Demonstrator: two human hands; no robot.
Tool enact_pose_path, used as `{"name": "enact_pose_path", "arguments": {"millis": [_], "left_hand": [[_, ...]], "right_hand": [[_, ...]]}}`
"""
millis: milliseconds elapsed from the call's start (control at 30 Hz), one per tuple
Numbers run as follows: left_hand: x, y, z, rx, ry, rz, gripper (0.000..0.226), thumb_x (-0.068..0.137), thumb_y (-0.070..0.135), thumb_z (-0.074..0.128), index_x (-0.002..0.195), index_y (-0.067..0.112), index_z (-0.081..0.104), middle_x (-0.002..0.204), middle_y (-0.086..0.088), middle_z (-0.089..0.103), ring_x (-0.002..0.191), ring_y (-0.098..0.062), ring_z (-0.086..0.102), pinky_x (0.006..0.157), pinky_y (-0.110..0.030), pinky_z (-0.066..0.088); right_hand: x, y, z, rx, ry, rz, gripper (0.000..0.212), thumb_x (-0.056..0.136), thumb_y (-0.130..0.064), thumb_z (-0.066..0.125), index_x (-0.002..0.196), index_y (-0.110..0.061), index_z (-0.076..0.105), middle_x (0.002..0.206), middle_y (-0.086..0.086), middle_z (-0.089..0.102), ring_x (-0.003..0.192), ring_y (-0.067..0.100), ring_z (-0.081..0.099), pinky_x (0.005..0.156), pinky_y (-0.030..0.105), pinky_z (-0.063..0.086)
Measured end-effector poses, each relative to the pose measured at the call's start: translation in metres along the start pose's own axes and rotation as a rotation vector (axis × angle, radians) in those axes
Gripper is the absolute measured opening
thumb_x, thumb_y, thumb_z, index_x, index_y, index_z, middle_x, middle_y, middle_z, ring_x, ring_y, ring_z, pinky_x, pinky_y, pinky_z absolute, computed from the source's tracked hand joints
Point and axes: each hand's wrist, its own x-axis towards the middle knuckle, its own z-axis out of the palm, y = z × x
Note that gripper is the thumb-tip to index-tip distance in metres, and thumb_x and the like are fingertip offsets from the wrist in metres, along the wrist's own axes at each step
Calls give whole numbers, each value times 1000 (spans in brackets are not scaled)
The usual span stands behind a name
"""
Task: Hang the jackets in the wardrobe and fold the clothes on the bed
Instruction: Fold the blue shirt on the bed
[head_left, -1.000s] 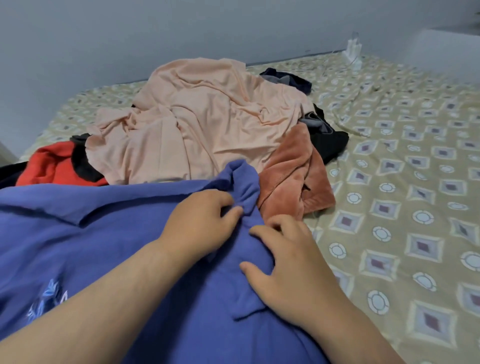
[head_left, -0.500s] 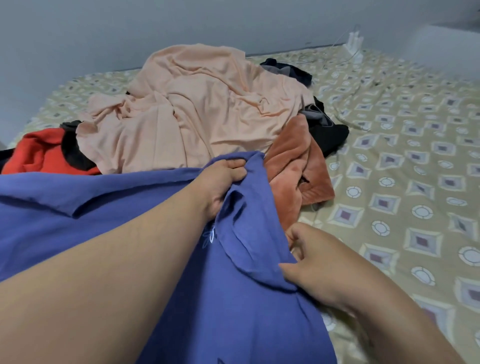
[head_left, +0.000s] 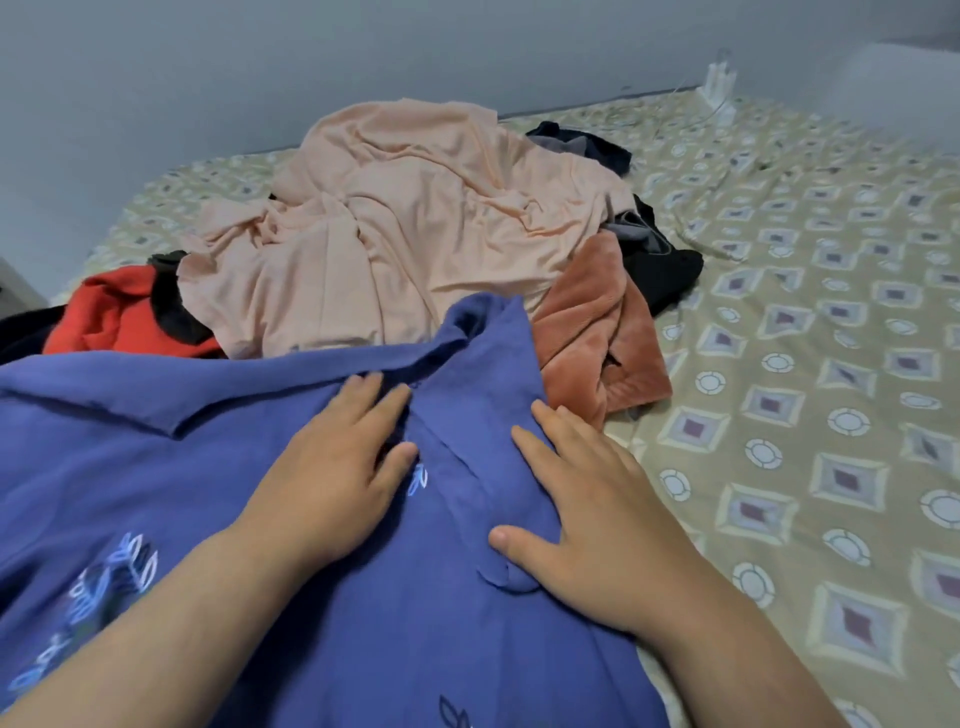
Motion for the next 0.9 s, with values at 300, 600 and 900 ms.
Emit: {"name": "enact_pose_path", "arguments": {"millis": [300,600,900], "left_hand": [[-133,-9,9,62,-77,-282,81,84,62,18,156,26,24,162,3,12,151,-17,6,120,-32,1],[-140,-27,11,-513,170,-356,54,100,38,41,152,27,32,160,18,9,149,2,0,120,-17,-5],[-157,-164,-72,-290,589,-665,29,77,19,69,104,13,65,103,-7,64,100,-31,56,87,-41,47]], "right_hand": [[3,-19,-2,-128,42,10,92,73,-76,38,151,-27,39,164,-2,20,151,18,17,119,32,11],[-3,-114,16,-68,400,-69,49,82,-34,47,101,3,73,122,25,66,119,36,57,110,57,30],[120,-253,77,-82,-246,-348,37,95,-16,47,130,-19,57,136,-3,57,127,20,51,104,31,40]]}}
